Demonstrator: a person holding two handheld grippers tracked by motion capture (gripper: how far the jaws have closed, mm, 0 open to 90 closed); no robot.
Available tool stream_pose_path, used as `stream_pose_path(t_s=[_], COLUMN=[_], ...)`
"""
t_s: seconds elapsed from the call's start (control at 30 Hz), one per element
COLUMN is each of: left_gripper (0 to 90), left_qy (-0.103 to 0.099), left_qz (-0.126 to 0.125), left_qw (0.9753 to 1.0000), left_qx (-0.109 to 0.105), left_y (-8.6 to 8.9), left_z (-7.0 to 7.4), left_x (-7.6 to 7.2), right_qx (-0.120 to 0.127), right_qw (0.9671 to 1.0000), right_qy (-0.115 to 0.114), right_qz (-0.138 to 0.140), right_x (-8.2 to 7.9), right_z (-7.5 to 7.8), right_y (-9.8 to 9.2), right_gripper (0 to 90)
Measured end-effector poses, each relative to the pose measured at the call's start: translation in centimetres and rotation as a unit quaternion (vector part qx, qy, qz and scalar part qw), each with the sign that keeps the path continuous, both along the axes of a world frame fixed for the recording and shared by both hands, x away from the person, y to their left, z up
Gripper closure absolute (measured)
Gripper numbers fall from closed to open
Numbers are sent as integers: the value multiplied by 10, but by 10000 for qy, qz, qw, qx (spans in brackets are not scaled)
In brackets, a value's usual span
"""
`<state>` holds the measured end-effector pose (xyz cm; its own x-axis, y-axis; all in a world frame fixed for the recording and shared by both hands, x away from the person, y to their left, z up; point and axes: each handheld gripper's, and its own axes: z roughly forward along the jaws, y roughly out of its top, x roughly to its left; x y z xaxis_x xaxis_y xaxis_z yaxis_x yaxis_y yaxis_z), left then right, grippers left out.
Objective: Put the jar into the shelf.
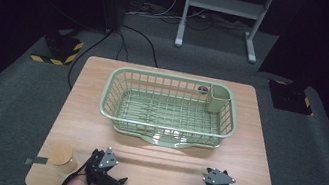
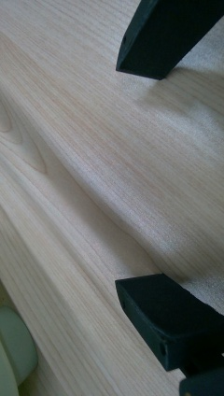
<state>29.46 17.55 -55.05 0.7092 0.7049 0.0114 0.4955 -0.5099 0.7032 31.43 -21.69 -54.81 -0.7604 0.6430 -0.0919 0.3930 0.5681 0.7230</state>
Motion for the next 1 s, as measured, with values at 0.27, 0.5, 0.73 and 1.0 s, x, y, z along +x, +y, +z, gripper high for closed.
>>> stream_pose_path(t_s=[0.27, 0.5, 0.73, 1.0], left_gripper=[2, 3, 7, 5], left_qy=[87, 347, 720, 690], left_qz=[11, 135, 260, 279], left_qw=[9999, 9988, 9948, 9946], left_qx=[74, 303, 674, 722], left_y=[-2, -7, -8, -4], left_z=[2, 7, 19, 48], left_x=[2, 6, 9, 11], right_qx=[-17, -13, -13, -11], right_qw=[10000, 10000, 9999, 9999], right_qy=[-49, -29, -48, -69], right_qz=[32, 50, 94, 123], right_x=[-1, -1, -1, -1], right_z=[0, 0, 0, 0], right_y=[0, 0, 0, 0], right_gripper=[2, 2, 3, 3])
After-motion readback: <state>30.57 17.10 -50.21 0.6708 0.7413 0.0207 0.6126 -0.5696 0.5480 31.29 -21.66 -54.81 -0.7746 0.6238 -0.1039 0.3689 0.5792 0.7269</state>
